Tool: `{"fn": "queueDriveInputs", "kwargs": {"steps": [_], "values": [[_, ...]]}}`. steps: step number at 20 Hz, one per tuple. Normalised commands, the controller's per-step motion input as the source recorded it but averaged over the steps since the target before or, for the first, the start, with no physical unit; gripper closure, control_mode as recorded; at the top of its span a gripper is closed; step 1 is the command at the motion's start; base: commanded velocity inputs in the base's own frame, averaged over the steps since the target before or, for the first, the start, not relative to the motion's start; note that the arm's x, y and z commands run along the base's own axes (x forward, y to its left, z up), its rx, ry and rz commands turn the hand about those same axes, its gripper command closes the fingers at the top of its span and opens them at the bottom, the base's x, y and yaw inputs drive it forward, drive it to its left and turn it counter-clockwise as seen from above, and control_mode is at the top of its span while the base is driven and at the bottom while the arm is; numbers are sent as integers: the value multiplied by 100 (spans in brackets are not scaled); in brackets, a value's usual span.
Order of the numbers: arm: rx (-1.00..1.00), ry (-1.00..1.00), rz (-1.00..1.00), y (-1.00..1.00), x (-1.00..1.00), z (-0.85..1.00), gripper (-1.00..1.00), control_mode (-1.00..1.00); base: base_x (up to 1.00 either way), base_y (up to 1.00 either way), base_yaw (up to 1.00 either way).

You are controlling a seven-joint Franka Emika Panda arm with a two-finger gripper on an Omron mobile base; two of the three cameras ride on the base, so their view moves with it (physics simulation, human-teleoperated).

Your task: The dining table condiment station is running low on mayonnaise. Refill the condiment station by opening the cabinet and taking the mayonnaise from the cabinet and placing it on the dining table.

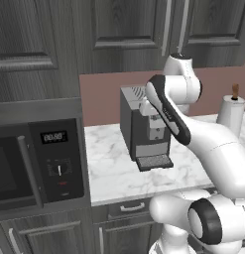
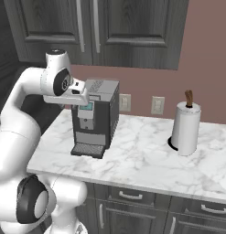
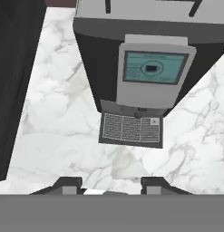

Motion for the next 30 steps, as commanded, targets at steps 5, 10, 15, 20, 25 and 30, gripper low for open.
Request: {"fn": "queueDriveInputs", "kwargs": {"steps": [5, 10, 15, 20, 25, 30], "values": [[0, -15, 0, 0, -19, 11, -100, -100, 0, 0, 0], [0, -37, 0, 0, -33, 50, -100, -100, 0, 0, 0], [1, -44, 0, 0, -8, 76, -100, -100, 0, 0, 0], [3, -40, 0, -3, 0, 85, -100, -100, 0, 0, 0], [6, -32, -1, -5, 9, 66, -100, -100, 0, 0, 0], [2, -21, -9, 0, 56, 71, -100, -100, 0, 0, 0]]}}
